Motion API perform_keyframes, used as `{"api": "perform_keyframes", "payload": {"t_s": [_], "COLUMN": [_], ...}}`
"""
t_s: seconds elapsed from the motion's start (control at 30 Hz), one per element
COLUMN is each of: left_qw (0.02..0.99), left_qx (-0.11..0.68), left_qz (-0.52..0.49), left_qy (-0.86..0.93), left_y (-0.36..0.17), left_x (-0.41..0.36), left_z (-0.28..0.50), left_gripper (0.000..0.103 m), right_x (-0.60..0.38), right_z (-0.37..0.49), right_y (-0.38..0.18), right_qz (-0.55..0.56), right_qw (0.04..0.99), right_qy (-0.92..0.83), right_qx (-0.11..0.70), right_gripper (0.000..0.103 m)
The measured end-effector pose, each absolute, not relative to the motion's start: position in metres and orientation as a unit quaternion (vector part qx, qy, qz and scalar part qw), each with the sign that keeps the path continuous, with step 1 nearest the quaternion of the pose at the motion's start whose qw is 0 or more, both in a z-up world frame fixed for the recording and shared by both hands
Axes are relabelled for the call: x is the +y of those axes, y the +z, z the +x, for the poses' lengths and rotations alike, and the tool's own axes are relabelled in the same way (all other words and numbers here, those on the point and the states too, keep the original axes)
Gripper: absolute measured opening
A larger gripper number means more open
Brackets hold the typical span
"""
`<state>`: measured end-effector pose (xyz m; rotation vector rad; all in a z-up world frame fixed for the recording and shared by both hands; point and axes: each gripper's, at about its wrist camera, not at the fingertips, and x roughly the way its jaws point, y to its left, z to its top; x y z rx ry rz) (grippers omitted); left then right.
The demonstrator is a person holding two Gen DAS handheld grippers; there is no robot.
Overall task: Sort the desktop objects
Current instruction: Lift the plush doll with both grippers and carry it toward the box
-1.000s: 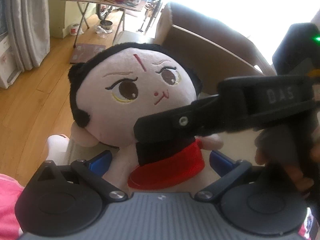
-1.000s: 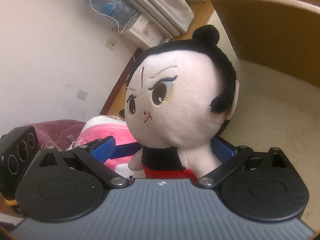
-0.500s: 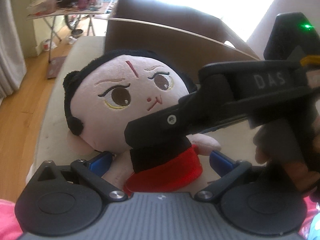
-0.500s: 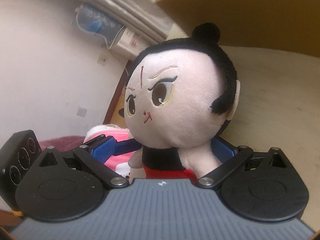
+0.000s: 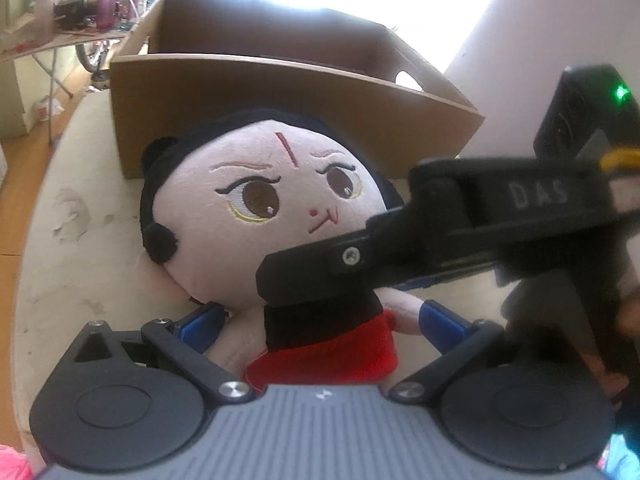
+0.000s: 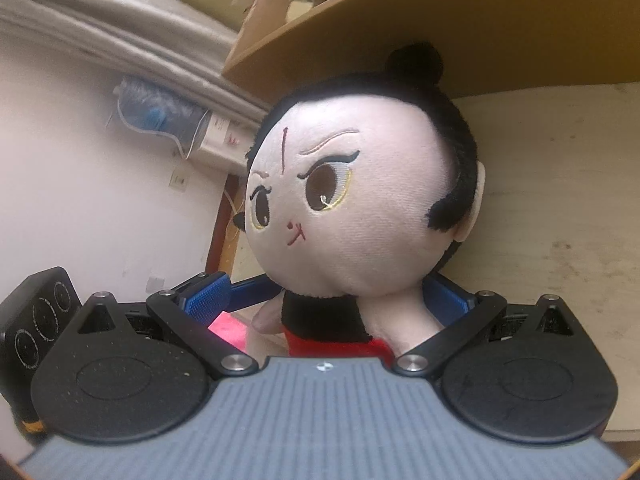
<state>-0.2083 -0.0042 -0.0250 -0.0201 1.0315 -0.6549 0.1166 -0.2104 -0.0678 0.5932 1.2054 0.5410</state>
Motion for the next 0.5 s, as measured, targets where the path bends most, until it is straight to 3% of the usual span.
{"api": "perform_keyframes", "payload": {"t_s": [0.23, 0.5], "left_qw": [0.817, 0.825], "left_qx": [0.49, 0.485], "left_qz": [-0.01, -0.013], "left_qy": [-0.305, -0.288], "left_y": [-0.026, -0.014], "left_x": [-0.001, 0.008], "left_z": [-0.214, -0.23], "left_gripper": [0.103, 0.103], "right_x": [-0.226, -0.232], "right_z": [0.116, 0.117], "right_y": [-0.071, -0.062], "right_qz": [0.317, 0.294], "right_qw": [0.741, 0.765], "right_qy": [0.238, 0.223], "right_qx": [0.542, 0.529], "right_gripper": [0.102, 0.102]}}
